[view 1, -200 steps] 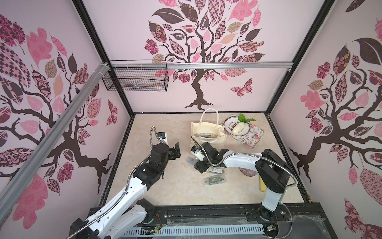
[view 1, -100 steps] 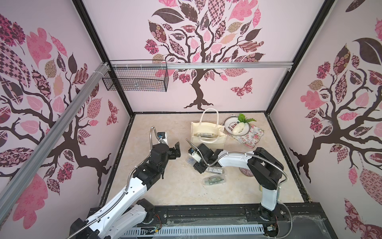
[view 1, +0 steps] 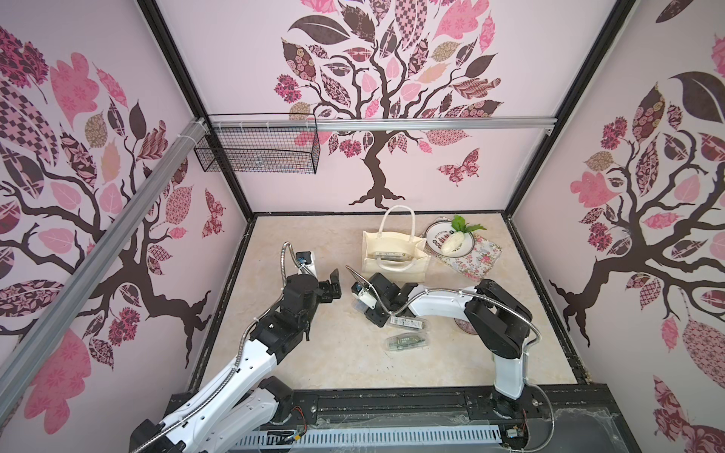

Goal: Put the compass set into the canvas bag
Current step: Pick up the compass set at the center of the board.

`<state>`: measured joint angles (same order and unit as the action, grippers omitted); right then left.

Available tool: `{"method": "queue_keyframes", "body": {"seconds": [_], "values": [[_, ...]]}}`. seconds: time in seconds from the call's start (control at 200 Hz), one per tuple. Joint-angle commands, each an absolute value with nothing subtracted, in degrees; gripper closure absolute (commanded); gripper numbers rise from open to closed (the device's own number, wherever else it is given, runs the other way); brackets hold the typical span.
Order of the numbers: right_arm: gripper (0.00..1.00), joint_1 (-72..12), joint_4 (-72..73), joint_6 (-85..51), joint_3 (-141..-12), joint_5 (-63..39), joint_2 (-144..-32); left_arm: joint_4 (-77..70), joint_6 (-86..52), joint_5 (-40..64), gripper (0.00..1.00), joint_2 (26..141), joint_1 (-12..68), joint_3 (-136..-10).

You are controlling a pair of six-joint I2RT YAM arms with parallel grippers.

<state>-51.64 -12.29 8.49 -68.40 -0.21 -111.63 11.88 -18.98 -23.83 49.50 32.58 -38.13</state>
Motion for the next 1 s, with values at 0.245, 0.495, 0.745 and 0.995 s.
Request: {"method": "queue_keyframes", "body": {"seconds": [0.245, 0.495, 0.745, 0.995], "values": [[0.61, -51.77, -14.16, 10.87, -71.71, -4.13, -111.0, 10.76, -17.99, -26.37, 0.03, 47.99, 32.61, -36.8], [0.61, -51.77, -11.49, 15.03, -72.5, -11.25, -103.51, 16.67, -23.07, -34.89, 0.03, 43.76, 32.44, -38.54], [0.6, -51.81, -9.94, 18.08, -74.92, -14.54, -95.81, 20.58, -26.19, -45.64, 0.03, 34.89, 32.41, -38.24], [0.61, -51.77, -10.32, 19.19, -82.65, -13.04, -91.28, 20.47, -29.17, -46.02, 0.03, 31.29, 32.37, -36.35]]}}
